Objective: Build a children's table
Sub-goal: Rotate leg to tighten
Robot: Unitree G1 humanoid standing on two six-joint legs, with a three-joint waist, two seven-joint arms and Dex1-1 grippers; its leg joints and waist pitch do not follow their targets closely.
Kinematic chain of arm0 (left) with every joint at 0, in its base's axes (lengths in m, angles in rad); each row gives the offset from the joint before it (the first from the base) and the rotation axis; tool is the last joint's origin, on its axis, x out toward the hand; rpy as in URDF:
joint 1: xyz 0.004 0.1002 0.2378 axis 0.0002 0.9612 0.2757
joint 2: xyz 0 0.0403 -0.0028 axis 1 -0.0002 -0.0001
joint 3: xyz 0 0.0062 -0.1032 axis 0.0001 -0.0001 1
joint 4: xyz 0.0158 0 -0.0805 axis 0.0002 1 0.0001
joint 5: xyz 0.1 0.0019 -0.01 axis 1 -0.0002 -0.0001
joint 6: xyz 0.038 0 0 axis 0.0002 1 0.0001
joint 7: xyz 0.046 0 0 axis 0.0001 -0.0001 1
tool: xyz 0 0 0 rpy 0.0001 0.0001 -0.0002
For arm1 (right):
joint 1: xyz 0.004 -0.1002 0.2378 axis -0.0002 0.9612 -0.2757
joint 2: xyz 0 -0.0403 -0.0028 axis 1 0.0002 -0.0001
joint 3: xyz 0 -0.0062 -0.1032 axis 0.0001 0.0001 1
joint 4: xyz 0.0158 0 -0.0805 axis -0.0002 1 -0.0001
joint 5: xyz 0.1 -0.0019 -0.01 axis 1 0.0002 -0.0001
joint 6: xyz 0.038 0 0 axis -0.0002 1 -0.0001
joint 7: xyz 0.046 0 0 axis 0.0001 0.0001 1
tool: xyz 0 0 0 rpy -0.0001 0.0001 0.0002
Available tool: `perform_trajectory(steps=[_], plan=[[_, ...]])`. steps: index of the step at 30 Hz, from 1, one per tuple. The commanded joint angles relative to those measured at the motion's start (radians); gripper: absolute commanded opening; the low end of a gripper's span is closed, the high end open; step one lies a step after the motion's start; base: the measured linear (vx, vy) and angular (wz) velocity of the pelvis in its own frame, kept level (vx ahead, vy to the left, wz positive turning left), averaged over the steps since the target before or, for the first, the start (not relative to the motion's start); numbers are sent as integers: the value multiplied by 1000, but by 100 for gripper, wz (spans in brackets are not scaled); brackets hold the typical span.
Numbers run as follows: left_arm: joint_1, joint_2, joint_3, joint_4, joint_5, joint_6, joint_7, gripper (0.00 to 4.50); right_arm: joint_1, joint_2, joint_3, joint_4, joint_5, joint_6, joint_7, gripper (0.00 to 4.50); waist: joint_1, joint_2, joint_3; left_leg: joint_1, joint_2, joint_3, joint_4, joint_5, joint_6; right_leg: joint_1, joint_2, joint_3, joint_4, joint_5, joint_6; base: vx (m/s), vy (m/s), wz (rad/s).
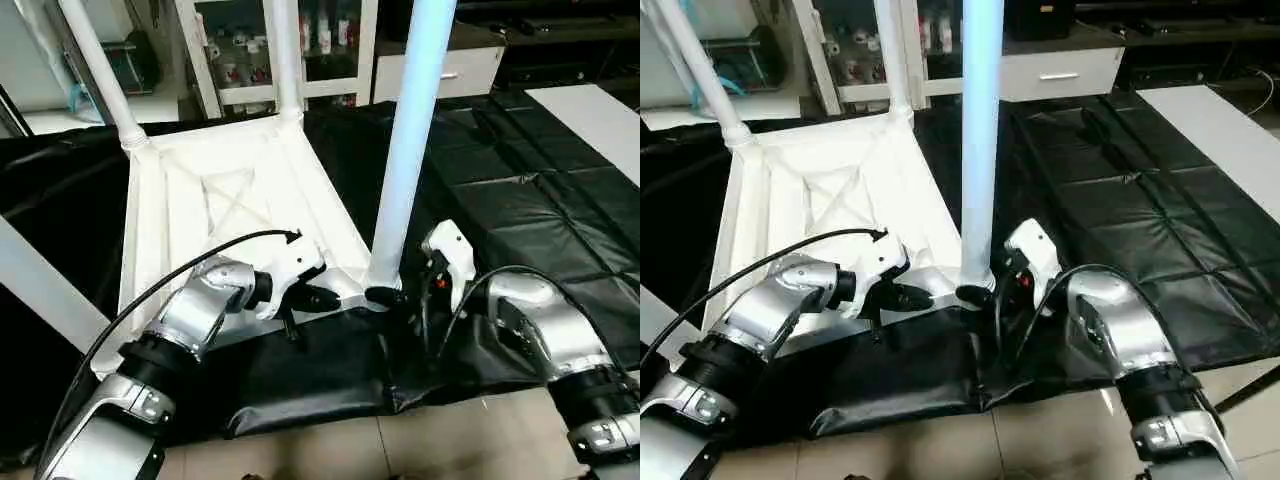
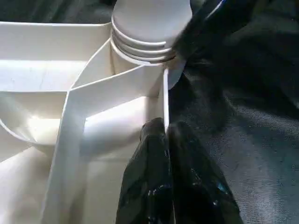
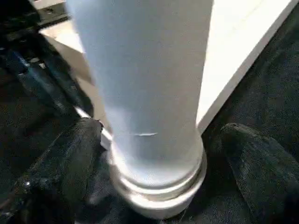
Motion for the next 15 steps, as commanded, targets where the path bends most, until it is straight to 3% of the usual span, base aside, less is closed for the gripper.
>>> perform_trajectory(steps=[1,15], plan=[[19,7,-44,5,22,18,-24,0,-21,11,3,17,-10,-18,-9,436,0,-14,-60,21,44,-19,-78,-249,58,38,-24,16,-56,-195,-261,0,0,0],[28,9,-44,-7,21,28,-20,0,-40,30,-6,69,-15,-45,12,309,2,-15,-61,22,44,-18,-76,-240,66,39,-24,16,-54,-204,-261,0,0,0]])
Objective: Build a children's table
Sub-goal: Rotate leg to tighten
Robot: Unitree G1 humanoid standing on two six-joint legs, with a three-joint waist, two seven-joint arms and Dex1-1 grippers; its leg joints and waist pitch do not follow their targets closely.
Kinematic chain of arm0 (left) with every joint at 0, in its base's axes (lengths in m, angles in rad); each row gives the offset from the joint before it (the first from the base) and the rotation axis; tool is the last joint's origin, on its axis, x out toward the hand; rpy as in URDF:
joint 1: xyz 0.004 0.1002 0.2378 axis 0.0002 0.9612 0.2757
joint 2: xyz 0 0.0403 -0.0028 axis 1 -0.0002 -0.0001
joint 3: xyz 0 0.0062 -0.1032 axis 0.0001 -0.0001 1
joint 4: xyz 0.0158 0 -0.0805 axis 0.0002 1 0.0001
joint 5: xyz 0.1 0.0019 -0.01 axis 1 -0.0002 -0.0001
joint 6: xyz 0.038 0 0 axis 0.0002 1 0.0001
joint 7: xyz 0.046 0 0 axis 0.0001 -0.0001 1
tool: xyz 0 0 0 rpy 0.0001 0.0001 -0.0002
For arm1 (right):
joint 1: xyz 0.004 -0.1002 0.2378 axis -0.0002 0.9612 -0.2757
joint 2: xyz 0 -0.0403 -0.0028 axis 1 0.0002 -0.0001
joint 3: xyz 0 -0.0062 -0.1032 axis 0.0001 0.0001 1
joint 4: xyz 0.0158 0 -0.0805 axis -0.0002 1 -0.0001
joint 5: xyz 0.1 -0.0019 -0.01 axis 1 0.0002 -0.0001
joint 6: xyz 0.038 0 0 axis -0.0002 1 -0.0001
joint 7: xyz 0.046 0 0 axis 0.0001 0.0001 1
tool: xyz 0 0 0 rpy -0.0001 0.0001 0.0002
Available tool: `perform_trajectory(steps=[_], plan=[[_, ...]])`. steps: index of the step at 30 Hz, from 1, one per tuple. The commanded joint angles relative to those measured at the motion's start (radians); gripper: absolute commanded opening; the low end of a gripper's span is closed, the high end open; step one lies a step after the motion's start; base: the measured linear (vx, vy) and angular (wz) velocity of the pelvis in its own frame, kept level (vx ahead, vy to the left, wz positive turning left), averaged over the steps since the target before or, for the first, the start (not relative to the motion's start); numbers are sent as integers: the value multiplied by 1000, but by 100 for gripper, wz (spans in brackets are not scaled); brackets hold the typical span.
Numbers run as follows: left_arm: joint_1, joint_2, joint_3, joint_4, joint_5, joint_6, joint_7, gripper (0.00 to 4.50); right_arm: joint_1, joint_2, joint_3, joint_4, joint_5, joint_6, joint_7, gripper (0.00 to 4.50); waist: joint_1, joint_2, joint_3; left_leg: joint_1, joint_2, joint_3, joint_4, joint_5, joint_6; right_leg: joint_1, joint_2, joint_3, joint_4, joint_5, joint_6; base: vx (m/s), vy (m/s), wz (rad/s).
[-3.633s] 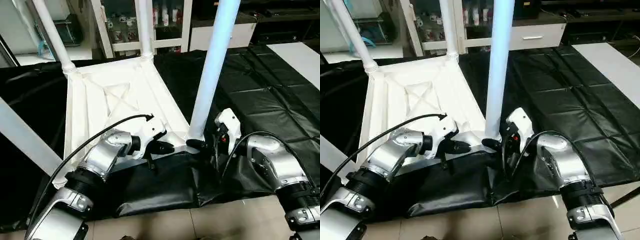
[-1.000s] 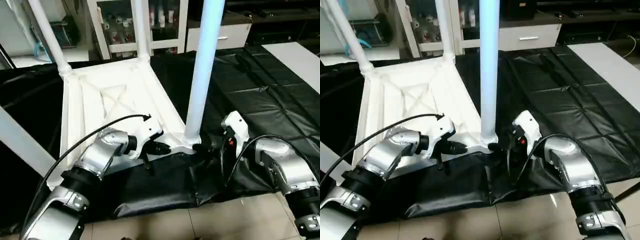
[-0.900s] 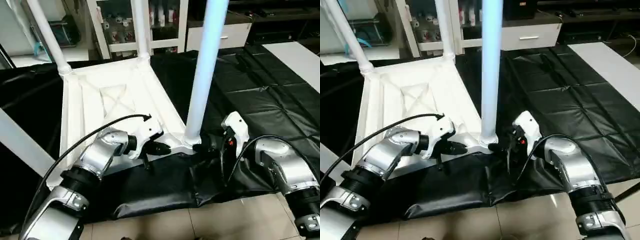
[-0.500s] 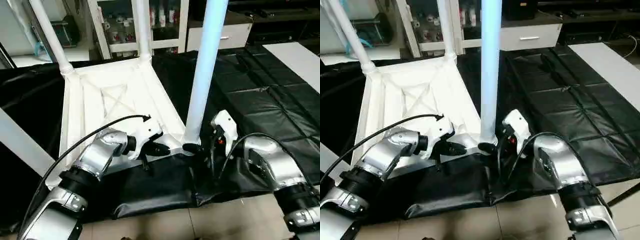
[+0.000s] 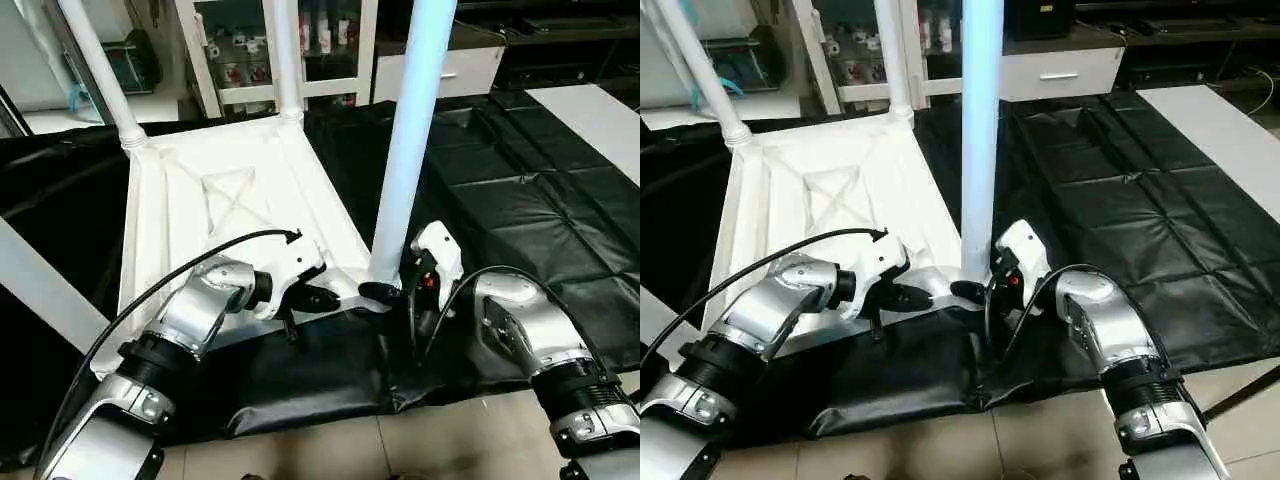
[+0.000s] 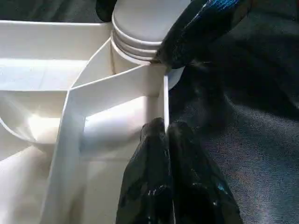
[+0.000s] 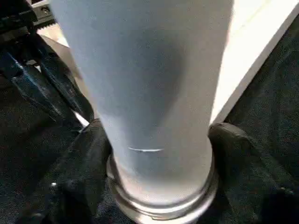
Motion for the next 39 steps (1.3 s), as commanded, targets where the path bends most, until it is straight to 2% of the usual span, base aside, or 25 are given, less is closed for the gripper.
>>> perform_trajectory(steps=[1,6,13,17,19,20,21,22,23,24,26,27,28,29,31,32,34,37,39], plan=[[26,8,-43,2,20,18,-21,0,-23,3,-6,14,-11,-12,2,301,0,-14,-61,21,45,-19,-77,-238,66,39,-24,15,-55,-203,-261,0,0,0],[27,8,-44,0,20,19,-22,0,-23,3,-6,18,-11,-17,4,273,0,-13,-61,22,45,-19,-76,-234,67,40,-23,15,-54,-197,-262,0,0,0],[26,10,-45,-2,20,25,-24,0,-22,9,-9,35,-16,-34,0,267,-1,-12,-62,21,44,-19,-76,-238,67,40,-24,15,-54,-201,-263,0,0,0],[28,-4,-35,8,18,25,1,0,-34,49,-43,106,-45,-60,-150,267,-9,-14,-58,20,43,-20,-79,-271,51,37,-24,15,-58,-247,-255,0,0,0],[26,-15,-28,17,19,22,20,0,-37,66,-55,127,-51,-68,-201,267,-18,-14,-54,17,42,-24,-83,-320,33,37,-25,13,-62,-311,-237,0,0,0],[19,-38,-17,37,23,19,61,0,-40,94,-77,147,-50,-73,-274,267,-23,-18,-53,20,42,-25,-84,-356,19,33,-24,12,-68,-360,-221,0,0,0],[-5,-105,16,93,25,24,173,0,-43,169,-120,183,-50,-91,-445,266,-28,-14,-49,24,40,-24,-83,-383,6,23,-24,15,-74,-401,-208,0,0,0],[-5,-105,16,93,25,24,173,0,-43,169,-120,183,-50,-91,-445,266,-34,-13,-50,28,40,-28,-85,-402,-14,20,-24,14,-76,-425,-197,0,0,0],[-13,-127,28,112,26,26,210,0,-46,194,-134,196,-50,-99,-500,266,-37,-16,-51,26,39,-31,-87,-411,-17,23,-23,11,-76,-430,-192,0,0,0],[-35,-172,54,157,23,28,286,0,-58,236,-146,218,-57,-118,-584,266,-42,-16,-48,26,38,-32,-88,-439,-20,20,-22,10,-80,-453,-180,0,0,0],[-55,-210,74,197,20,16,348,0,-75,272,-155,243,-65,-125,-666,266,-51,-16,-50,27,35,-34,-86,-457,-24,17,-24,8,-85,-475,-170,0,0,0],[-69,-229,85,221,22,5,388,0,-89,293,-159,261,-70,-128,-716,266,-54,-11,-50,26,34,-35,-87,-462,-23,16,-23,7,-86,-474,-167,0,0,0],[-78,-242,93,238,23,-2,416,0,-99,306,-162,276,-73,-132,-751,266,-55,-15,-52,25,33,-34,-87,-464,-18,17,-22,7,-89,-468,-163,0,0,0],[-78,-242,93,238,23,-2,416,0,-99,306,-162,276,-73,-132,-751,266,-56,-15,-52,25,33,-34,-87,-466,-14,15,-22,7,-88,-464,-164,0,0,0],[-122,-283,113,307,46,-54,517,0,-149,368,-194,339,-66,-149,-879,265,-62,-13,-55,22,33,-34,-86,-449,-6,16,-24,8,-87,-432,-171,0,0,0],[-122,-283,113,308,46,-54,517,0,-150,368,-194,339,-66,-149,-880,265,-59,-12,-56,21,33,-34,-86,-438,-5,17,-25,8,-86,-417,-176,0,0,0],[-152,-307,129,355,65,-91,587,0,-181,405,-200,377,-89,-194,-956,265,-57,-11,-60,20,34,-29,-83,-389,10,19,-23,9,-79,-322,-201,0,0,0],[-158,-314,134,368,66,-102,596,0,-189,418,-199,390,-101,-221,-968,265,-52,-15,-65,11,35,-26,-80,-315,45,31,-24,9,-69,-235,-222,0,0,0],[-155,-310,134,371,63,-108,589,0,-191,423,-201,399,-100,-241,-966,265,-49,-15,-66,11,36,-24,-77,-283,66,33,-26,9,-65,-201,-235,0,0,0]])
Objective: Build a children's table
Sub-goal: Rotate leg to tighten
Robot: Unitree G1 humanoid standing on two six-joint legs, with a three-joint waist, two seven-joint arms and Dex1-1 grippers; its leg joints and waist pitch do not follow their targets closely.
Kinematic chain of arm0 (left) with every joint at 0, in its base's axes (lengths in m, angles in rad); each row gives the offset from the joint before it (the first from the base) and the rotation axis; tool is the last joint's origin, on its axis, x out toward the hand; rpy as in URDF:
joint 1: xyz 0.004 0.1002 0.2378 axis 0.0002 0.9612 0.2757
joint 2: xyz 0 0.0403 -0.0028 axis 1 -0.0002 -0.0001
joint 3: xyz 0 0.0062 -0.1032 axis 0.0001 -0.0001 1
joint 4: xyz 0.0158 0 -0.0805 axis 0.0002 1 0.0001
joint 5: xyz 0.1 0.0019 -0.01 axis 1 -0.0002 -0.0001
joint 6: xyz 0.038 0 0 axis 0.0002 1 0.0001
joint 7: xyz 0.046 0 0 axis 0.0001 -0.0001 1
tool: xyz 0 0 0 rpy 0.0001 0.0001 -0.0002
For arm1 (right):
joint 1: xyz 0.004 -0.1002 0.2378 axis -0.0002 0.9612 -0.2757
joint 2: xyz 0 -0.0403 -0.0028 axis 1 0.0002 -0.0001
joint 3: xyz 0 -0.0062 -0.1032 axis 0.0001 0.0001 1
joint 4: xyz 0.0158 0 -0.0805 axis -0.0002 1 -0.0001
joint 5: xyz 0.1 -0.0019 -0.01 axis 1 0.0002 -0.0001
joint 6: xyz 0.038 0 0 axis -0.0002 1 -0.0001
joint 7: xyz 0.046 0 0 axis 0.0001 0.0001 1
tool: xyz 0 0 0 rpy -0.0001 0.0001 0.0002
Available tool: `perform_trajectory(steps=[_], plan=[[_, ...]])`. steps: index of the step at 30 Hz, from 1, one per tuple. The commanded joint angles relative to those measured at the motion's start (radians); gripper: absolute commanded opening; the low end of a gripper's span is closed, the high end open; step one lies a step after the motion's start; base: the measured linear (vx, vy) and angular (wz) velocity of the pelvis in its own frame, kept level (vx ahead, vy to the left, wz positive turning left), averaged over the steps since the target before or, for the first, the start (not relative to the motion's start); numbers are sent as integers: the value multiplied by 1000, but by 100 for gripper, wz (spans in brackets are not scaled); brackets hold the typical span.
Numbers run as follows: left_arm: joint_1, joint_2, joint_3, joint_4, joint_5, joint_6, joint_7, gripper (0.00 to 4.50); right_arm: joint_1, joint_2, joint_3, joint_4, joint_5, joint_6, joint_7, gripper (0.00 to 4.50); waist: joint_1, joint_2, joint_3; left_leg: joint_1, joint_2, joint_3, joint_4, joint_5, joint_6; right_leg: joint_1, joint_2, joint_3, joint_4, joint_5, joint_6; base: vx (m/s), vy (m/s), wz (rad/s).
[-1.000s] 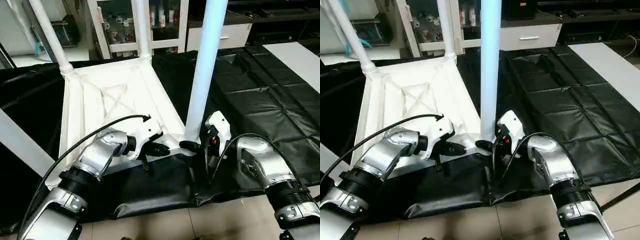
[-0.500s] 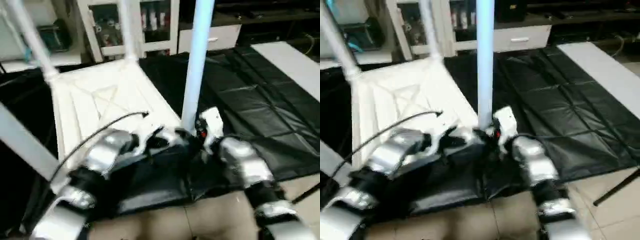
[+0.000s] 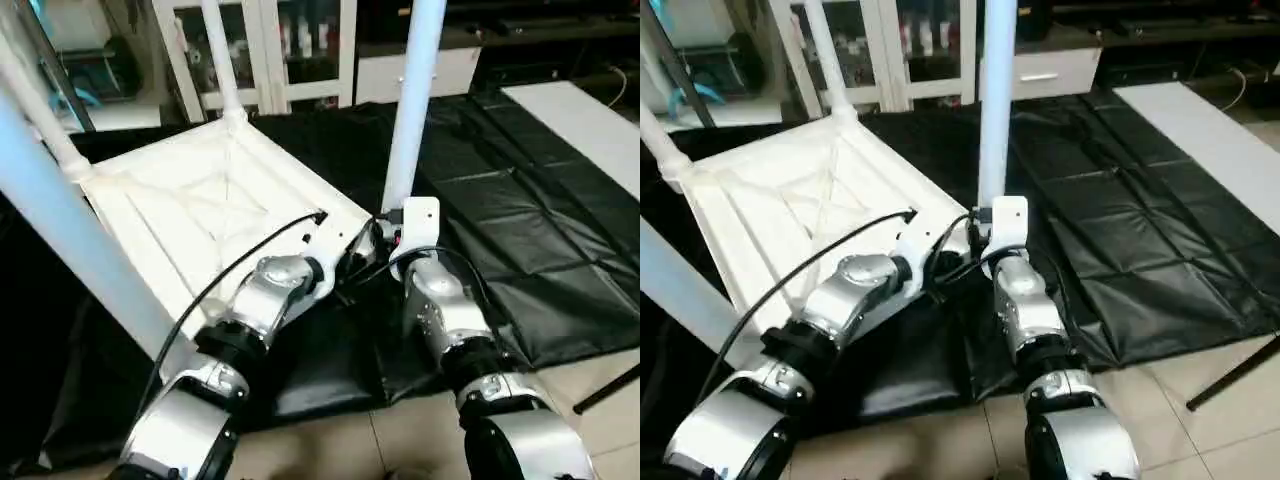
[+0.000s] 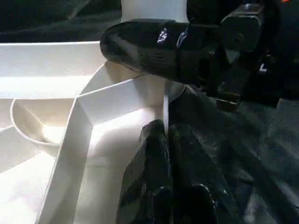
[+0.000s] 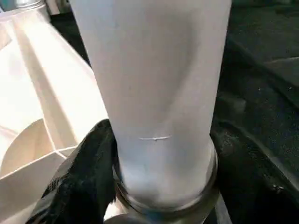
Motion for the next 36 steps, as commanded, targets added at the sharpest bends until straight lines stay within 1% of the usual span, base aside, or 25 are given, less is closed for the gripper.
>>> perform_trajectory(steps=[1,2,3,4,5,6,9,11,14,16,17,18,19,21,22,23,24,25,26,27,29,31,32,33,36], plan=[[-8,6,11,29,15,-6,37,0,-7,34,15,22,-8,-8,-4,265,2,-12,-66,14,38,-20,-80,-264,79,37,-25,9,-62,-184,-241,0,0,0],[-8,6,11,29,15,-7,37,0,-7,34,15,23,-8,-9,-4,265,3,-11,-66,15,38,-20,-79,-254,84,38,-25,9,-61,-176,-243,0,0,0],[-7,10,11,37,14,-17,31,0,-8,36,-1,20,11,-25,18,299,4,-12,-65,15,39,-19,-79,-241,93,38,-25,9,-60,-170,-249,0,0,0],[-7,12,10,42,15,-25,24,0,-5,34,-10,7,23,-40,40,299,4,-13,-63,15,39,-18,-80,-256,98,38,-25,9,-63,-190,-248,0,0,0],[-7,14,9,45,15,-30,19,0,-3,33,-17,-3,31,-51,56,334,5,-13,-63,16,39,-18,-80,-266,95,37,-26,8,-65,-208,-245,0,0,0],[-6,15,9,46,15,-33,16,0,1,31,-20,-14,38,-59,72,336,6,-13,-61,17,40,-19,-81,-283,89,36,-26,9,-67,-239,-240,0,0,0],[-4,18,3,51,15,-41,-11,0,15,7,2,-45,5,-70,64,343,4,-11,-59,16,41,-22,-86,-314,67,34,-25,9,-69,-282,-226,0,0,0],[0,19,-6,47,14,-48,-35,0,40,-13,8,-102,5,-44,83,372,6,-14,-57,18,42,-21,-88,-324,59,33,-24,9,-72,-295,-214,0,0,0],[5,20,-15,40,14,-58,-54,0,75,-36,27,-184,-3,-5,108,379,9,-16,-59,17,42,-22,-88,-311,59,35,-24,11,-71,-278,-207,0,0,0],[15,23,-26,25,14,-77,-78,0,143,-69,43,-328,-4,53,160,379,15,-16,-61,17,43,-21,-86,-273,71,37,-23,12,-68,-238,-206,0,0,0],[17,24,-28,21,14,-79,-80,0,172,-84,51,-382,-3,75,182,379,20,-17,-62,17,44,-20,-85,-244,85,39,-24,13,-64,-198,-213,0,0,0],[23,28,-34,13,17,-99,-91,0,240,-113,58,-492,15,123,218,379,22,-18,-63,16,43,-19,-83,-219,98,42,-25,13,-62,-172,-217,0,0,0],[24,29,-35,11,18,-103,-89,0,253,-119,60,-513,18,133,226,379,30,-18,-63,17,44,-18,-81,-198,111,43,-25,14,-63,-156,-214,0,0,0],[29,35,-25,-3,18,-124,-67,0,347,-160,80,-644,29,187,261,379,34,-19,-62,15,44,-17,-80,-182,124,44,-24,15,-62,-146,-219,0,0,0],[29,34,-16,-6,11,-123,-69,0,368,-168,85,-674,30,197,264,379,38,-19,-60,15,45,-17,-81,-193,120,45,-25,15,-65,-172,-212,0,0,0],[29,34,-16,-6,11,-123,-69,44,368,-168,85,-674,30,197,264,379,38,-20,-59,15,44,-17,-83,-203,116,43,-26,16,-67,-192,-210,0,0,0],[36,39,12,-47,-22,-82,-93,55,427,-185,92,-755,41,234,269,379,36,-13,-56,14,43,-18,-86,-234,101,42,-26,15,-71,-250,-204,0,0,0],[36,39,12,-47,-22,-82,-93,55,427,-185,92,-755,41,234,269,379,37,-17,-54,18,45,-18,-88,-266,85,37,-24,16,-77,-299,-192,0,0,0],[46,48,21,-94,-42,-41,-122,55,473,-199,98,-820,44,263,274,379,35,-15,-54,16,45,-19,-91,-276,77,38,-25,16,-77,-315,-189,0,0,0],[56,59,17,-128,-48,-21,-148,72,499,-205,101,-867,47,293,281,379,38,-10,-53,20,48,-20,-93,-291,66,33,-23,17,-80,-327,-181,0,0,0],[67,68,9,-161,-56,-6,-175,98,514,-212,106,-897,53,307,292,379,38,-10,-53,20,48,-22,-96,-309,53,32,-20,17,-78,-321,-175,0,0,0],[94,91,-12,-247,-74,30,-236,106,555,-245,124,-982,74,358,342,379,39,-8,-53,22,50,-23,-97,-305,45,31,-19,19,-76,-282,-177,0,0,0],[94,91,-12,-247,-74,30,-236,118,555,-245,124,-982,74,358,342,379,42,-8,-54,23,51,-23,-97,-295,46,32,-19,19,-73,-263,-181,0,0,0],[114,109,-29,-304,-91,62,-286,132,578,-265,131,-1029,82,390,367,379,42,-7,-54,21,49,-22,-96,-276,51,33,-18,20,-68,-229,-189,0,0,0],[173,183,-100,-466,-121,155,-416,151,619,-323,140,-1088,107,432,429,379,49,-8,-55,20,52,-21,-95,-234,70,40,-22,21,-62,-172,-204,0,0,0]])
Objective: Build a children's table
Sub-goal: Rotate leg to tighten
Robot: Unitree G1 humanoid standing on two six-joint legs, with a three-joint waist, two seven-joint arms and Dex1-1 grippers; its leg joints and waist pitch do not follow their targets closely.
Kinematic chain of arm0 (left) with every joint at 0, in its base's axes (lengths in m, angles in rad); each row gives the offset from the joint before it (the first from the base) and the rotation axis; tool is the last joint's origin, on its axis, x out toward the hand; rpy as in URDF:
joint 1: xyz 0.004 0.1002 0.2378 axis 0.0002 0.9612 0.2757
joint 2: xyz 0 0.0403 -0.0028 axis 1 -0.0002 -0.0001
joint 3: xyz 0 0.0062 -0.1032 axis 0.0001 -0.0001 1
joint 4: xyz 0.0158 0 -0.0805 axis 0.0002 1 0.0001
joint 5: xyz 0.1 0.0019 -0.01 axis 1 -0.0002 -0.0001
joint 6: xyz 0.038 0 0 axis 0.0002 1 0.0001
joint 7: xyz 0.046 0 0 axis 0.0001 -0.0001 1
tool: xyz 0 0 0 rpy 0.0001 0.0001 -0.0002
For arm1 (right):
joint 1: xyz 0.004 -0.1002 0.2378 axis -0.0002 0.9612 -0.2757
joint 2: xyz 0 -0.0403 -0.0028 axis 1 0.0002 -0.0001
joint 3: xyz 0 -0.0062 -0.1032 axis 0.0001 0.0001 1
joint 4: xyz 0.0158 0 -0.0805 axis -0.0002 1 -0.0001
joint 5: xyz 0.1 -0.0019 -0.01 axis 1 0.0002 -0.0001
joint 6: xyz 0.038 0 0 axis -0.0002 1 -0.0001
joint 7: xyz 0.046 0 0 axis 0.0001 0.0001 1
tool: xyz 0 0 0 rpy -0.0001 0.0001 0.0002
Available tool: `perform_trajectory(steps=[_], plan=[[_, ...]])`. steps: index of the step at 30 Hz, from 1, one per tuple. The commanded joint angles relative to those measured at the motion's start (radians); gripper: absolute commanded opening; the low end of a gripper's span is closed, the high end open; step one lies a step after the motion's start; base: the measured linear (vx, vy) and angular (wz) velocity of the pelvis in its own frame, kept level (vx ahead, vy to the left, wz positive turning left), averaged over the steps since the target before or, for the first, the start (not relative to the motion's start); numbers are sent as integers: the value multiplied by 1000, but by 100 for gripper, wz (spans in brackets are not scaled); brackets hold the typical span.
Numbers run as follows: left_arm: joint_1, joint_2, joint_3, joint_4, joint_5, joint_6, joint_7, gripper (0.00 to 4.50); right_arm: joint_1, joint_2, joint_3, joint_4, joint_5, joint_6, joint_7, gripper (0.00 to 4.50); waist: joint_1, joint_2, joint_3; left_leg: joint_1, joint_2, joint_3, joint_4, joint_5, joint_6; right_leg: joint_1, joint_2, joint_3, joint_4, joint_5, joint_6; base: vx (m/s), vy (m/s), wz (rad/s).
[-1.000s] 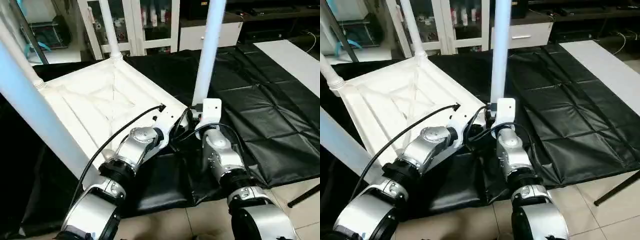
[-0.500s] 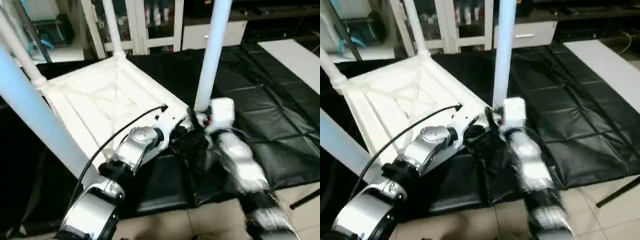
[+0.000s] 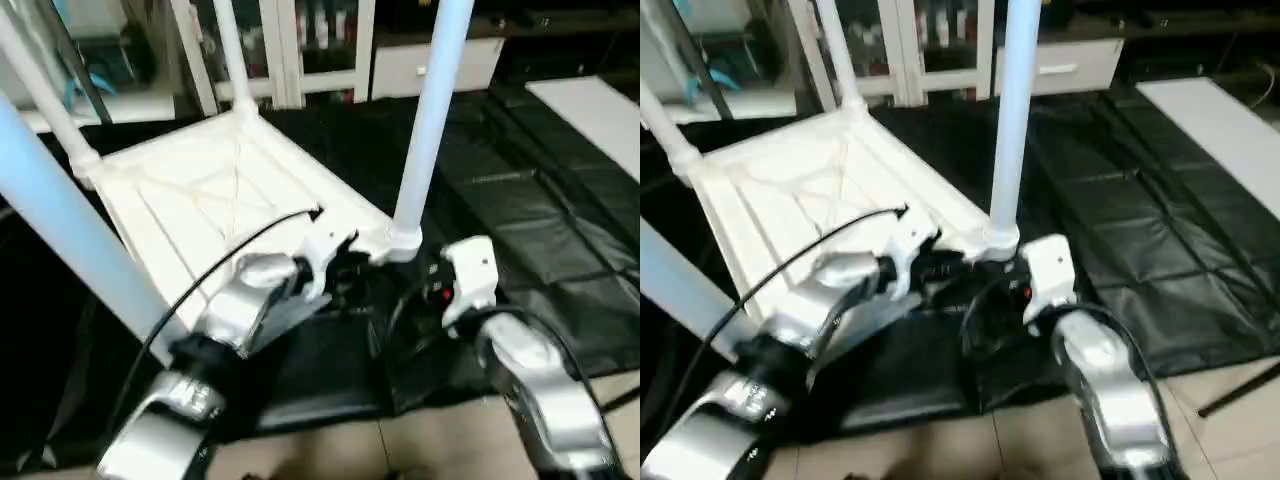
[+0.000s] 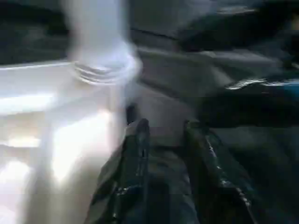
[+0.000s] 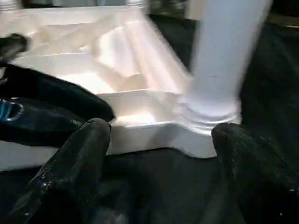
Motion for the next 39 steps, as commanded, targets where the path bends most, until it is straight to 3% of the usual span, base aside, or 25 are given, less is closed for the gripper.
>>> perform_trajectory(steps=[1,8,16,19,21,23,26,27,28,31,33,37,39], plan=[[22,36,-43,-84,-16,58,-73,161,15,-23,1,-38,20,38,35,379,5,-12,-58,21,50,-22,-81,-222,75,42,-24,20,-54,-158,-217,0,0,0],[34,83,-101,-85,85,91,-52,216,28,-112,5,-69,25,84,118,379,-2,-13,-52,23,46,-23,-83,-288,37,39,-23,21,-65,-268,-182,0,0,0],[-65,34,-85,111,207,80,252,270,11,-106,13,-73,15,104,105,379,-5,-17,-54,20,38,-24,-76,-284,35,41,-20,19,-67,-269,-172,0,0,0],[-115,20,-68,212,249,36,356,288,10,-102,13,-76,12,107,101,379,-11,-16,-56,11,35,-30,-76,-287,34,49,-21,15,-67,-292,-152,0,0,0],[-139,12,-57,261,259,9,408,311,10,-99,12,-76,9,107,94,379,-18,-17,-57,14,33,-31,-73,-293,36,45,-21,14,-72,-309,-147,0,0,0],[-182,3,-48,352,274,-42,517,317,11,-90,10,-73,3,107,79,379,-19,-14,-60,18,33,-30,-70,-289,43,42,-20,14,-71,-284,-161,0,0,0],[-207,-5,-44,417,284,-83,594,338,11,-86,10,-67,-2,107,70,379,-22,-16,-65,12,34,-32,-67,-246,63,50,-21,12,-63,-210,-184,0,0,0],[-242,-22,-30,513,293,-151,702,356,8,-81,5,-57,-15,107,51,379,-22,-15,-67,14,34,-31,-64,-233,73,49,-20,12,-62,-186,-192,0,0,0],[-242,-22,-30,513,293,-151,702,356,8,-81,5,-57,-15,107,51,379,-23,-15,-69,15,32,-29,-59,-214,82,49,-18,12,-59,-149,-200,0,0,0],[-263,-35,-18,579,305,-211,775,381,7,-75,2,-52,-20,109,40,379,-21,-17,-70,12,33,-30,-56,-176,106,54,-22,10,-53,-102,-221,0,0,0],[-273,-45,-10,619,314,-254,842,398,5,-70,-3,-44,-25,109,28,379,-17,-14,-69,15,33,-28,-55,-179,117,53,-22,10,-57,-121,-222,0,0,0],[-269,-54,6,656,314,-327,932,434,12,-67,1,-44,-30,107,22,379,-6,-12,-68,17,36,-29,-57,-196,108,50,-21,9,-60,-164,-212,0,0,0],[-255,-71,54,652,258,-396,924,445,20,-62,3,-53,-28,109,19,379,1,-10,-66,18,36,-29,-60,-212,94,48,-21,9,-62,-180,-210,0,0,0]])
